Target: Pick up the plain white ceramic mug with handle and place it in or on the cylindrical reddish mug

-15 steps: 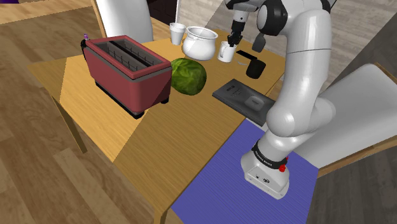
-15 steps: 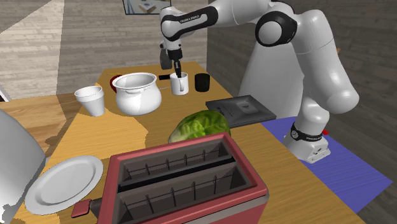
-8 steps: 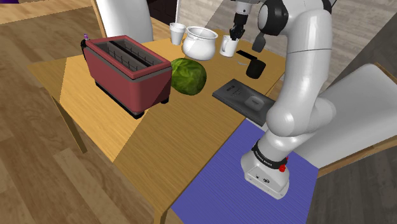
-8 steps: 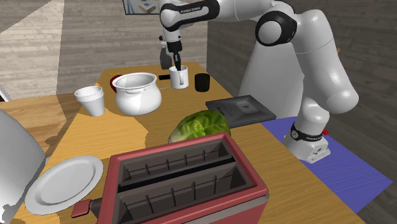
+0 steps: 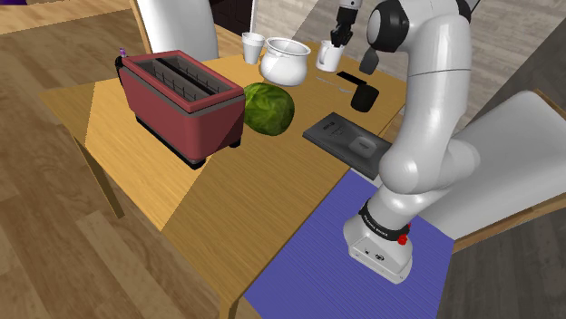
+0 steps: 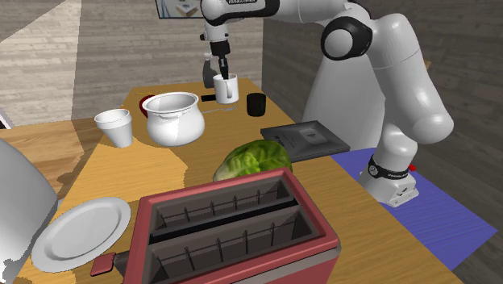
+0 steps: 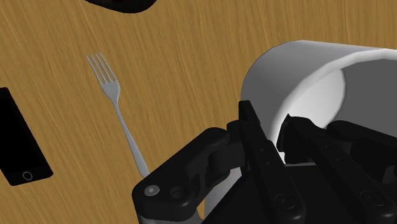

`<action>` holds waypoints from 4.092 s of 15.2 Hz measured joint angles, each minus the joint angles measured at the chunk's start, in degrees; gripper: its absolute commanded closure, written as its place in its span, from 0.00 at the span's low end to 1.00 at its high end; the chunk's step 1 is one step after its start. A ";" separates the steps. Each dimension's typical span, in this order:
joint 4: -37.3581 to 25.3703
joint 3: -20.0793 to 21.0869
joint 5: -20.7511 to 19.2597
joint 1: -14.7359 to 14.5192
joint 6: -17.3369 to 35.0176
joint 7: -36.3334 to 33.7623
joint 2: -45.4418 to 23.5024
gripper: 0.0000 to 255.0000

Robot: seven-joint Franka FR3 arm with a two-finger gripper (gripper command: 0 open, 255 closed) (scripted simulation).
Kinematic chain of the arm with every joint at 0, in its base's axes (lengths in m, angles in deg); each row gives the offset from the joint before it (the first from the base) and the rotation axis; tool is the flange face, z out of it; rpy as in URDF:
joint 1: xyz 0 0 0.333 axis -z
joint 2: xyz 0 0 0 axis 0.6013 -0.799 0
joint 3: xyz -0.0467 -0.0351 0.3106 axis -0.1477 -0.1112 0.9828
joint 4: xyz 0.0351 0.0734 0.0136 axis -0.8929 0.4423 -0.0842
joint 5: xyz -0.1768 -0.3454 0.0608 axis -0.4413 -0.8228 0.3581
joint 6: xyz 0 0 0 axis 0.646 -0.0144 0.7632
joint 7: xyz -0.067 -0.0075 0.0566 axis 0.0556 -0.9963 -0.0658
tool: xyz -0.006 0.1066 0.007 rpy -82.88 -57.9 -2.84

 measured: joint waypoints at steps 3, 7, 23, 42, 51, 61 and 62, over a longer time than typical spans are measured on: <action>-3.04 0.04 0.15 0.48 -2.45 -0.09 -0.54 1.00; -1.11 -0.91 -0.26 2.70 -2.18 3.31 1.17 1.00; 3.39 -4.85 -0.78 14.01 -0.19 18.90 4.10 1.00; 17.59 -4.71 -1.14 11.90 12.53 18.85 5.52 1.00; 17.65 -4.71 -1.14 11.89 12.56 18.84 5.48 0.00; 8.13 -4.67 -0.79 13.18 4.49 18.68 4.10 0.00; 8.11 -4.67 -0.79 13.18 4.47 18.67 4.10 0.00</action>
